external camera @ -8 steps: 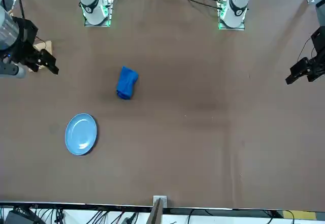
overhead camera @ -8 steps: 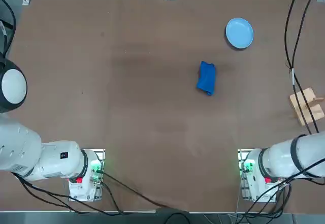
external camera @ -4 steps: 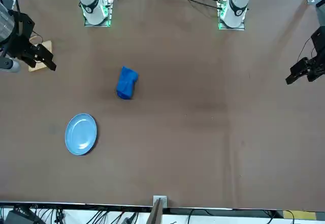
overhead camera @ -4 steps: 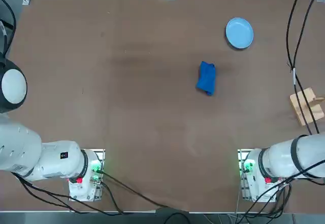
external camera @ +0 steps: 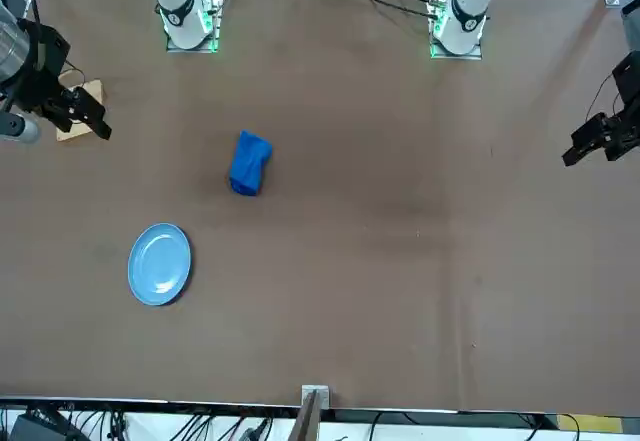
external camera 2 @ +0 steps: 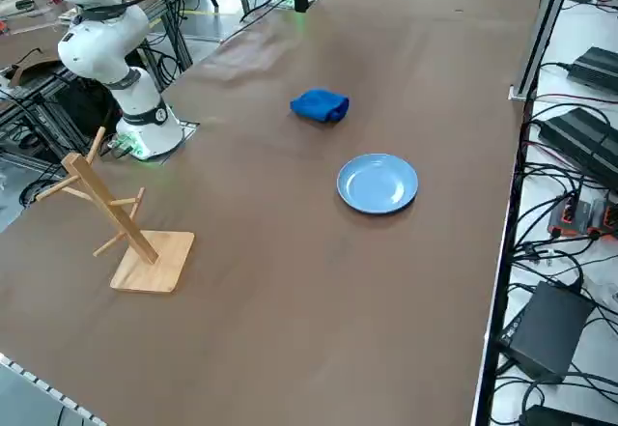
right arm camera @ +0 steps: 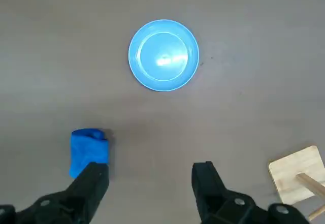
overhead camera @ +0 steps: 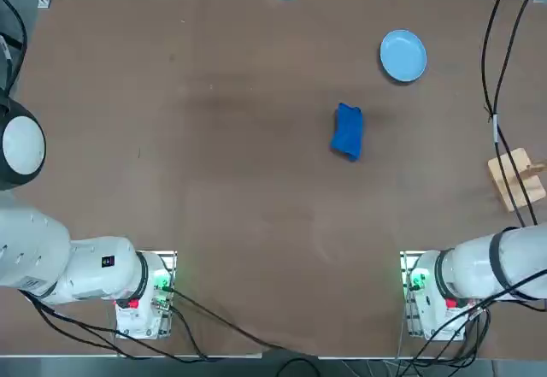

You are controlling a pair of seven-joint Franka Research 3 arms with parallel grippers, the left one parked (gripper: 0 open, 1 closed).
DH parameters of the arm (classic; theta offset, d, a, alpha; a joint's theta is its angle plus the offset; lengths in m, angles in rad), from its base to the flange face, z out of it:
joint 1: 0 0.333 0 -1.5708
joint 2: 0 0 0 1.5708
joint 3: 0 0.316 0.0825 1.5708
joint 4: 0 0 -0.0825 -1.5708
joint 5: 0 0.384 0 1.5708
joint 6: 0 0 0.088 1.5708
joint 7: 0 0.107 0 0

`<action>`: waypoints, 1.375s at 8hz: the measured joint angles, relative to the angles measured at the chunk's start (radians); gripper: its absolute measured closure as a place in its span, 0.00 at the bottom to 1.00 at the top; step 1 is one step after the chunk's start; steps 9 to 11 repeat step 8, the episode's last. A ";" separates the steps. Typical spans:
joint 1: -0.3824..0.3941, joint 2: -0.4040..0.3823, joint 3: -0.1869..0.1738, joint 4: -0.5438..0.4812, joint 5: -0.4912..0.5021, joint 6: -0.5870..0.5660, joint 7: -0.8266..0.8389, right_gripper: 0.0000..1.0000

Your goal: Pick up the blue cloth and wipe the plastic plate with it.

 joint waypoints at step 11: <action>-0.002 0.000 0.000 0.000 0.000 0.000 0.000 0.00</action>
